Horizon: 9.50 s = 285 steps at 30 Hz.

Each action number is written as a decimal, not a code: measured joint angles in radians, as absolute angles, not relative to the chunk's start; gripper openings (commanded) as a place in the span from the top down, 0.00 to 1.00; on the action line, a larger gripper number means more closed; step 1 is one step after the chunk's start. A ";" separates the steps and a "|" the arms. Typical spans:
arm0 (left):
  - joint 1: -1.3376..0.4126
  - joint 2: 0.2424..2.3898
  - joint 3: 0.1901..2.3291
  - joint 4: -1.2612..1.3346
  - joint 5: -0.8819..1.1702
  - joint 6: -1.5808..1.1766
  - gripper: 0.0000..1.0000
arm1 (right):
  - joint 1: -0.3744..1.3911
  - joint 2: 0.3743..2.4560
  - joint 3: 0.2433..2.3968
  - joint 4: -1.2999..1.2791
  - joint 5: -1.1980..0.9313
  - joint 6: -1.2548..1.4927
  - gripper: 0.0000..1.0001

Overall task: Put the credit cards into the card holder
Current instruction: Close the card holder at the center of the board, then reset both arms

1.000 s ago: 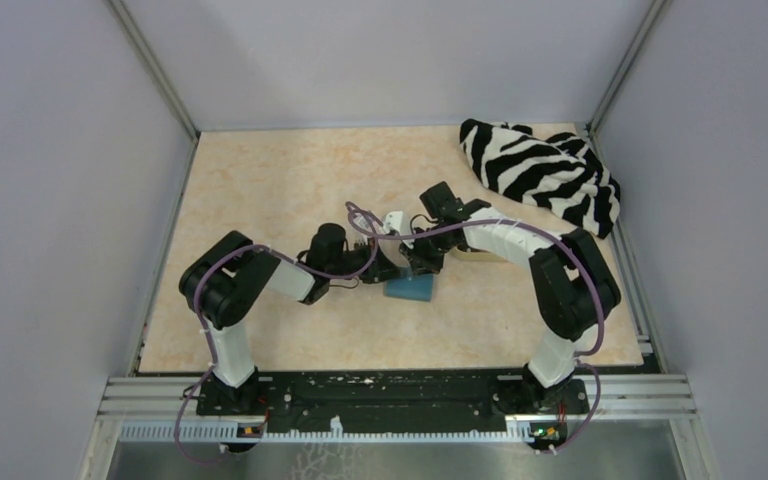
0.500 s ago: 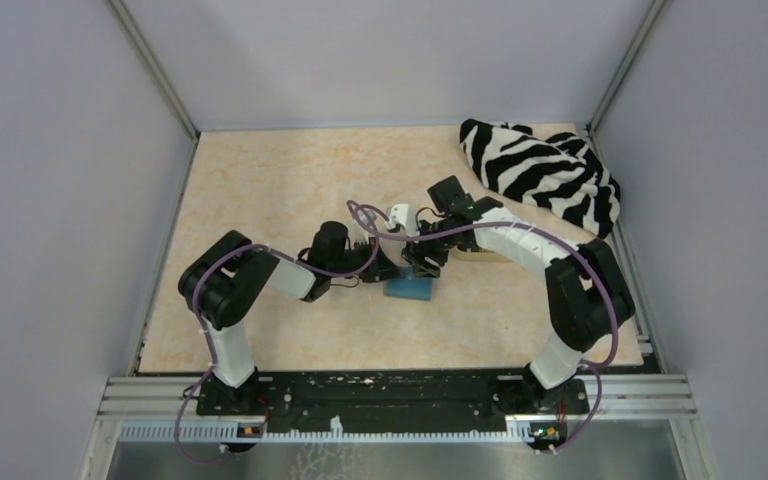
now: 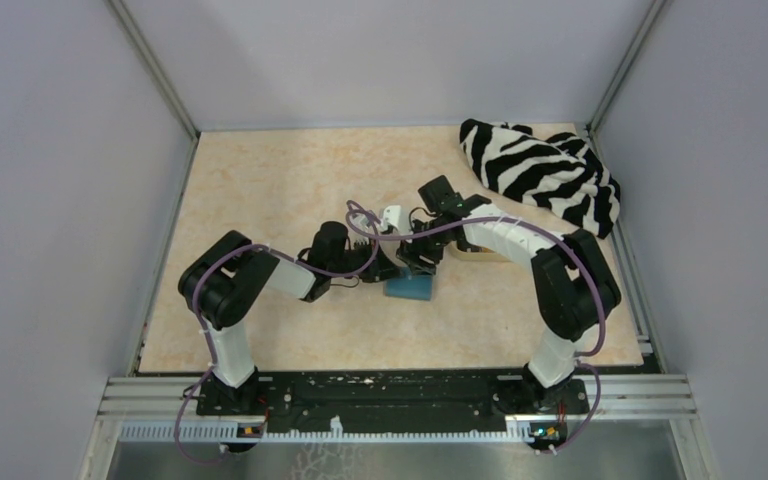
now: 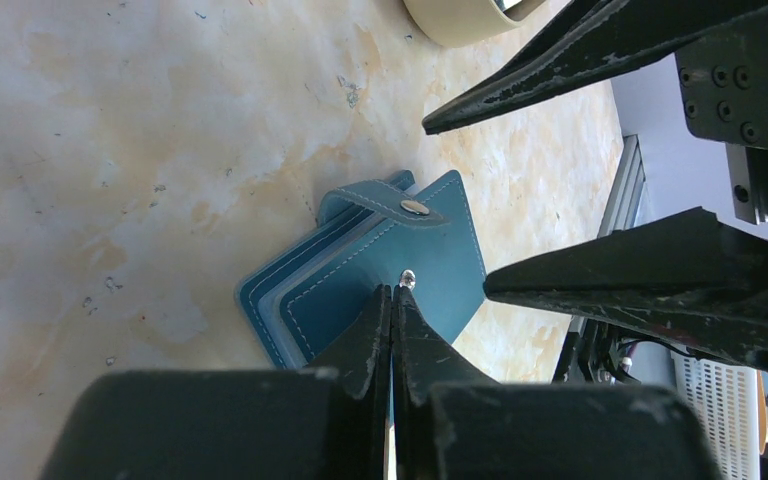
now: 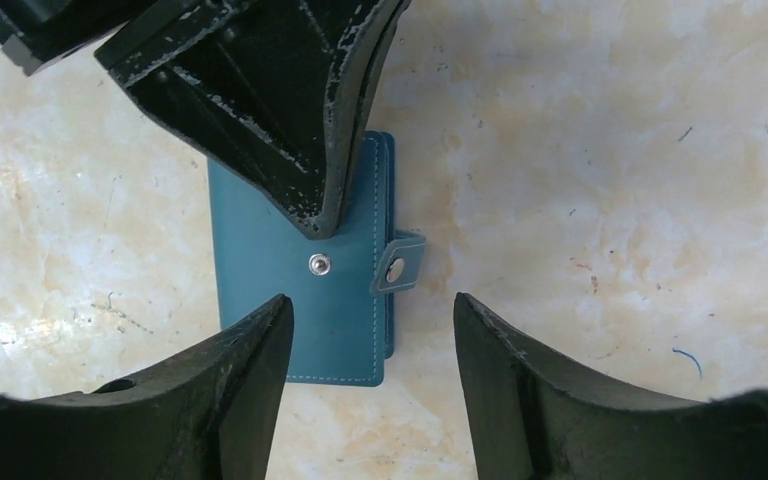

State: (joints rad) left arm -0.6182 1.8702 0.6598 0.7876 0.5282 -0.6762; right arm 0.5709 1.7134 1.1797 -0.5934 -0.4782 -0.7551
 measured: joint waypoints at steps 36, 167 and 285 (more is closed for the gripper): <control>-0.617 1.870 0.658 0.793 0.528 -0.677 1.00 | 0.576 1.729 1.180 -0.502 -0.473 -0.691 1.00; -0.617 1.914 0.639 0.893 0.561 -0.781 1.00 | 0.651 1.721 1.081 -0.524 -0.499 -0.576 0.78; -0.593 0.466 0.664 -0.097 0.136 -0.418 0.01 | 0.270 0.966 1.167 -0.389 -0.376 0.046 0.01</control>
